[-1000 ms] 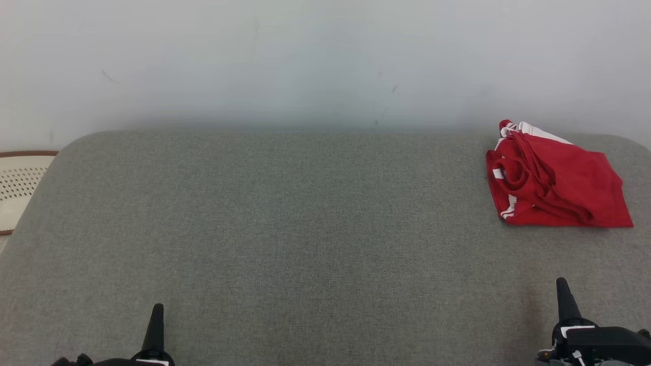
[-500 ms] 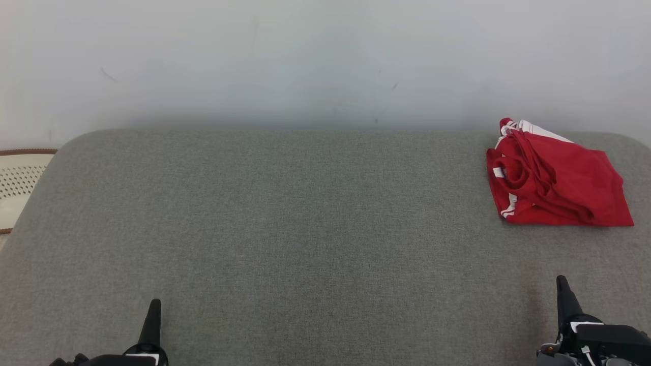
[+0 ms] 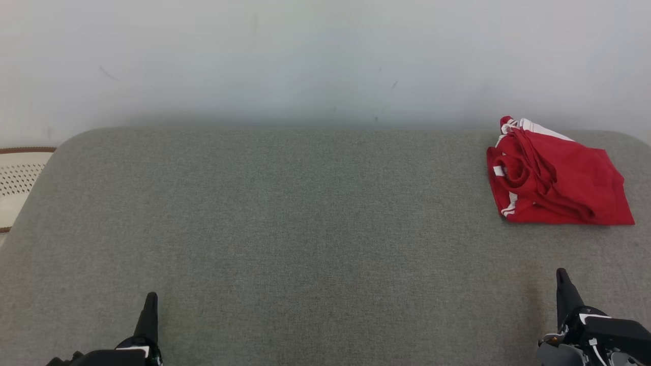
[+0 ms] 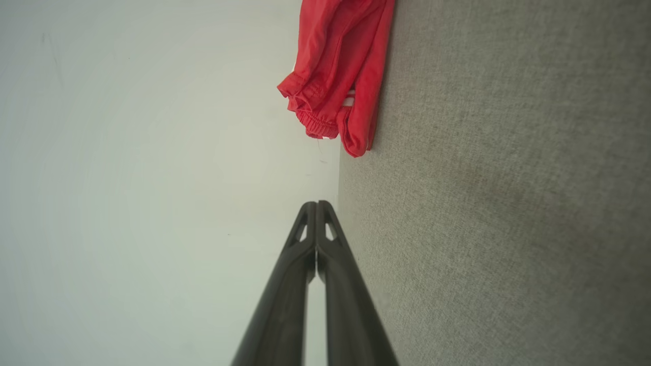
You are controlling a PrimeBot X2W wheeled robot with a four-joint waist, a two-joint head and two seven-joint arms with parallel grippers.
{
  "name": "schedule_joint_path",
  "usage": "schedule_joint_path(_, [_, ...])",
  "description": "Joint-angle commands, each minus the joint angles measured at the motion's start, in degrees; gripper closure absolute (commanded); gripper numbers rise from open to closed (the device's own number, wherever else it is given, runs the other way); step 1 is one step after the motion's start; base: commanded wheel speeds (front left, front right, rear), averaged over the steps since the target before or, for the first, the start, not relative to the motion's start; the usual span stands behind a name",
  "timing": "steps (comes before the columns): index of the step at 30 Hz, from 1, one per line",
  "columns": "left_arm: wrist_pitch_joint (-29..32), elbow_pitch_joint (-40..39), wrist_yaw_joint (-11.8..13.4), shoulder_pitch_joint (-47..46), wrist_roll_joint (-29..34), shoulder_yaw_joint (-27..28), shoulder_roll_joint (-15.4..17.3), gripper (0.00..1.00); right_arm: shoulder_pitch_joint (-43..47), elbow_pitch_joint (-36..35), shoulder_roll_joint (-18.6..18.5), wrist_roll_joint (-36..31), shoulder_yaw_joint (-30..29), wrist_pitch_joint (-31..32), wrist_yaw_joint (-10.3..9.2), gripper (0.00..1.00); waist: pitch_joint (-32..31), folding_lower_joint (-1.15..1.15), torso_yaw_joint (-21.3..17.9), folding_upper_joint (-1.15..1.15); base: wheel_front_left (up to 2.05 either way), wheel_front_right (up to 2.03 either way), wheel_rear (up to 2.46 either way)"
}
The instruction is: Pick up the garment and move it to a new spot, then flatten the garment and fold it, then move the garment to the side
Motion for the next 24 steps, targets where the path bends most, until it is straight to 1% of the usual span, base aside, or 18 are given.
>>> schedule_joint_path(1, [0.38, 0.22, -0.37, -0.67, -1.57, 0.33, 0.0, 1.0, -0.41, 0.24, -0.21, 1.23, -0.27, 0.41, 0.02, 1.0, 0.03, 0.0, 0.0, 0.0, 0.0, 0.0, 0.0])
schedule_joint_path(19, [1.85, 1.74, -1.16, -2.06, -8.61, 1.13, -0.08, 1.0, -2.2, 1.74, 0.0, 8.46, -1.53, 2.61, 0.02, 1.0, 0.4, 0.0, -0.04, 0.0, 0.0, 0.0, 0.0])
schedule_joint_path(24, [1.89, 1.7, -1.17, -2.01, -8.28, 1.11, -0.07, 1.0, -1.94, 1.73, 0.14, 8.12, -1.65, 2.64, 0.02, 1.0, 0.4, 0.0, -0.04, 0.0, 0.0, 0.0, 0.0])
